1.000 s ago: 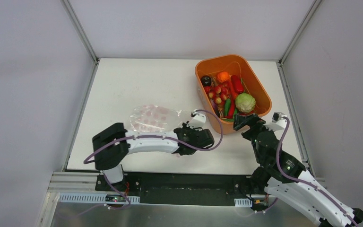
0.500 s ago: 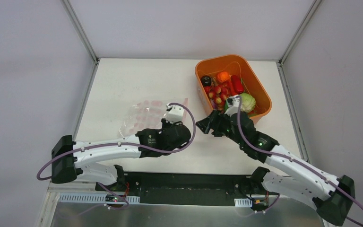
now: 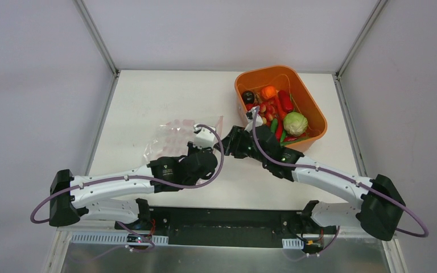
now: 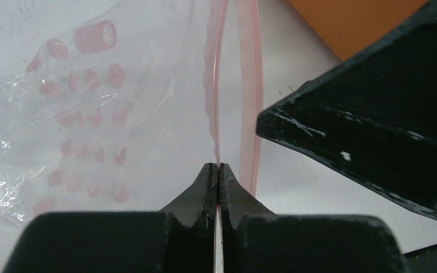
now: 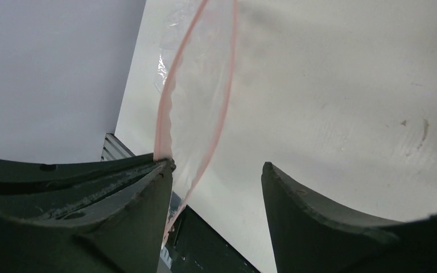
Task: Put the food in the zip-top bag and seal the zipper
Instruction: Open the zipper of the food storage bag at the center of the board, then pick up the fake vegetable from the bin, then place the fake vegetable in the zipper food storage bag.
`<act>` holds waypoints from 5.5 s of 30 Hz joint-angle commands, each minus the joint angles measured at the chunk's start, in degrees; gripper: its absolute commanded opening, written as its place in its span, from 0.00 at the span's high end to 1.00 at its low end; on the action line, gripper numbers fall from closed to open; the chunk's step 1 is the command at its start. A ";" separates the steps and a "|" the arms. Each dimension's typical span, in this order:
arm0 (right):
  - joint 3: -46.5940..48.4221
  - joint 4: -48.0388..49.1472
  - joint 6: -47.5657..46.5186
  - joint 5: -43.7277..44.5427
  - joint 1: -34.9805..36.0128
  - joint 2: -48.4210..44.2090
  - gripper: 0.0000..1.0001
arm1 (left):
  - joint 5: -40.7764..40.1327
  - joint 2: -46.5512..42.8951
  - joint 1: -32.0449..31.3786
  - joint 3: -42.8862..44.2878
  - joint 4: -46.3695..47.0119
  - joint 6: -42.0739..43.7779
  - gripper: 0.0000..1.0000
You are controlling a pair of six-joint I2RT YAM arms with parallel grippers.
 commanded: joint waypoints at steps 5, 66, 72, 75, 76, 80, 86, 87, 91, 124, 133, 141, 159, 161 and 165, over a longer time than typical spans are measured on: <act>3.67 5.40 3.02 2.38 0.20 5.41 0.57 | 0.43 -4.06 -0.24 0.80 -0.97 2.06 1.00; 13.87 -19.93 -16.12 -12.42 -4.73 -5.70 0.36 | -8.22 0.89 4.87 10.00 -24.10 -16.32 1.00; 16.22 -23.42 -20.46 12.90 -9.58 -8.01 0.19 | -5.27 2.50 6.19 10.16 -22.29 -14.79 1.00; 20.82 -28.08 -20.08 16.88 -19.09 -2.27 0.13 | -4.44 2.96 6.50 10.18 -21.80 -14.63 1.00; 22.36 -29.39 -19.97 17.25 -22.34 -0.27 0.07 | -4.31 2.98 6.50 10.09 -21.58 -14.45 1.00; 25.20 -30.86 -20.71 16.48 -31.24 6.88 0.00 | -3.69 2.66 7.07 10.11 -20.39 -12.36 1.00; 28.39 -32.85 -19.92 19.66 -38.52 17.26 0.00 | -2.48 2.60 7.45 9.93 -19.12 -10.14 1.00; 29.05 -33.33 -19.89 22.25 -38.69 18.48 0.00 | -2.40 2.71 7.53 9.93 -19.20 -10.14 1.00; 29.89 -34.65 -20.86 25.64 -39.08 21.61 0.00 | -2.04 2.98 7.81 9.83 -19.17 -9.97 1.00; 18.16 -25.87 -19.23 15.09 -36.68 4.00 0.73 | -1.21 2.11 9.89 8.17 -16.66 -8.77 1.00; 16.20 -23.84 -15.04 0.39 -36.67 -3.94 0.74 | 0.47 2.84 9.94 8.44 -15.96 -9.00 1.00; 14.13 -15.17 -7.69 -24.18 -36.64 -8.86 0.77 | 2.93 3.18 9.89 9.20 -15.87 -9.35 1.00; 8.31 7.87 9.71 -42.18 -30.70 -7.44 0.78 | 9.42 2.55 10.45 9.93 -9.95 -10.03 1.00; 8.46 7.88 9.61 -41.53 -28.56 -6.33 0.78 | 9.95 2.46 10.42 10.37 -9.69 -10.05 1.00; 7.04 10.59 11.27 -38.41 -25.10 -4.43 0.77 | 12.17 2.68 10.41 11.76 -9.39 -9.50 1.00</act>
